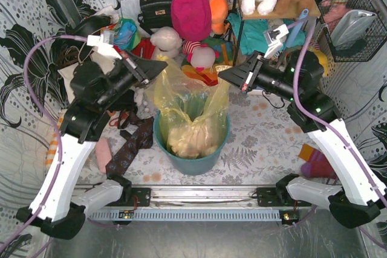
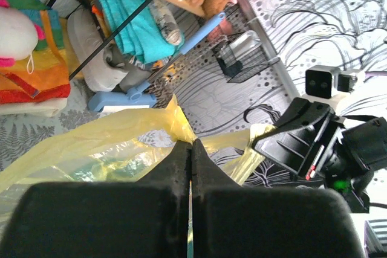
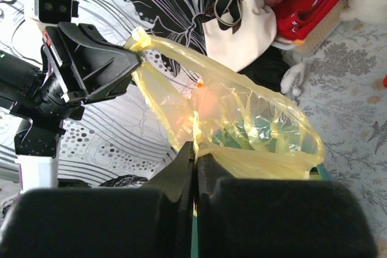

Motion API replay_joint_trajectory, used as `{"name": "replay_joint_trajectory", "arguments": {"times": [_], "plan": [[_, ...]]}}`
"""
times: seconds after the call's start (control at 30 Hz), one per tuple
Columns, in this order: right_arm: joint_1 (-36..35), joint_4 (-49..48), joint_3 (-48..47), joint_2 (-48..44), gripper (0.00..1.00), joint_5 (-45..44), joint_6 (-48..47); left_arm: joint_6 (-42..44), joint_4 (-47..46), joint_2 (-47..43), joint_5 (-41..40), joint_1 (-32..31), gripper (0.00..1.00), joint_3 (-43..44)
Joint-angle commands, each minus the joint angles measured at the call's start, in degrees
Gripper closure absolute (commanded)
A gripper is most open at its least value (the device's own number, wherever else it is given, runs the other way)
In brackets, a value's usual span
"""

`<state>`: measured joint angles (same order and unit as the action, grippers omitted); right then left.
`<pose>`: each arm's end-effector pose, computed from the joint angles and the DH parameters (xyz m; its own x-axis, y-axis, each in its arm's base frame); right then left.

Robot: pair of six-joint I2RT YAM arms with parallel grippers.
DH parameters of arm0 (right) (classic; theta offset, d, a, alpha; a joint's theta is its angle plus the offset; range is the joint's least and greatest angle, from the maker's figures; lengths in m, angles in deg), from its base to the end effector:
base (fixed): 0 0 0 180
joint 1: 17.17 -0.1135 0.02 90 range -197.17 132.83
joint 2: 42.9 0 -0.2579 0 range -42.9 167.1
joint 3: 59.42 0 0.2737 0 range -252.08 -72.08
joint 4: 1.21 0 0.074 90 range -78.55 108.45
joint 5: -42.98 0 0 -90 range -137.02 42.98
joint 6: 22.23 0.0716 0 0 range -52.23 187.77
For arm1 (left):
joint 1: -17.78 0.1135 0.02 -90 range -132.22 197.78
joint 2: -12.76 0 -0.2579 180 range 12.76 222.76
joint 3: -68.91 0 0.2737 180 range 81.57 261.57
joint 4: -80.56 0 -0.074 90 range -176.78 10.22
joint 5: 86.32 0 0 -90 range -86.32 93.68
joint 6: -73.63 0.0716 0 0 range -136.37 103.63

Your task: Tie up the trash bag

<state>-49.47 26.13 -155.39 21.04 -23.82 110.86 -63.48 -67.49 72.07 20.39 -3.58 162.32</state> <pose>0.2200 0.1724 0.5018 -0.5118 0.4193 -0.7498 -0.6482 0.3843 0.6573 0.2323 -0.1130 0.4941 -0.4279 -0.5861 -0.6880 0.4451 0.5258 -0.7248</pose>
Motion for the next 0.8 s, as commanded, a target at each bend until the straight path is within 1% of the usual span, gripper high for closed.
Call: {"name": "replay_joint_trajectory", "arguments": {"times": [0.0,0.13,0.2,0.27,0.4,0.5,0.67,0.77], "plan": [[-0.3,2.0,-3.2,-2.9,1.00,1.6,0.5,1.1,1.7,-5.0,-1.4,0.2,1.00,1.4],[-0.3,8.4,-7.2,-3.4,1.00,-0.6,-1.5,3.3,6.2,-8.3,-6.4,0.2,1.00,3.4],[-0.3,8.9,-8.4,-3.5,1.00,-1.5,-2.2,4.5,5.7,-9.6,-7.6,0.2,1.00,4.1],[-0.4,7.5,-8.9,-3.5,1.00,-1.7,-2.5,5.8,2.9,-10.9,-6.9,0.2,1.00,3.9],[-0.3,-0.1,-9.1,-2.8,1.00,0.7,-1.4,5.8,-8.0,-13.0,-0.3,0.2,1.00,1.7],[-0.3,-5.4,-11.1,-1.0,1.00,3.0,-0.4,4.0,-16.8,-13.5,6.1,0.2,1.00,0.3],[-0.3,-14.0,-15.2,3.7,1.00,7.3,3.2,-3.5,-32.8,-12.8,14.6,0.2,1.00,-3.1],[-0.3,-17.2,-17.9,6.8,1.00,9.8,5.5,-7.8,-38.9,-11.3,16.6,0.2,1.00,-4.3]]}}
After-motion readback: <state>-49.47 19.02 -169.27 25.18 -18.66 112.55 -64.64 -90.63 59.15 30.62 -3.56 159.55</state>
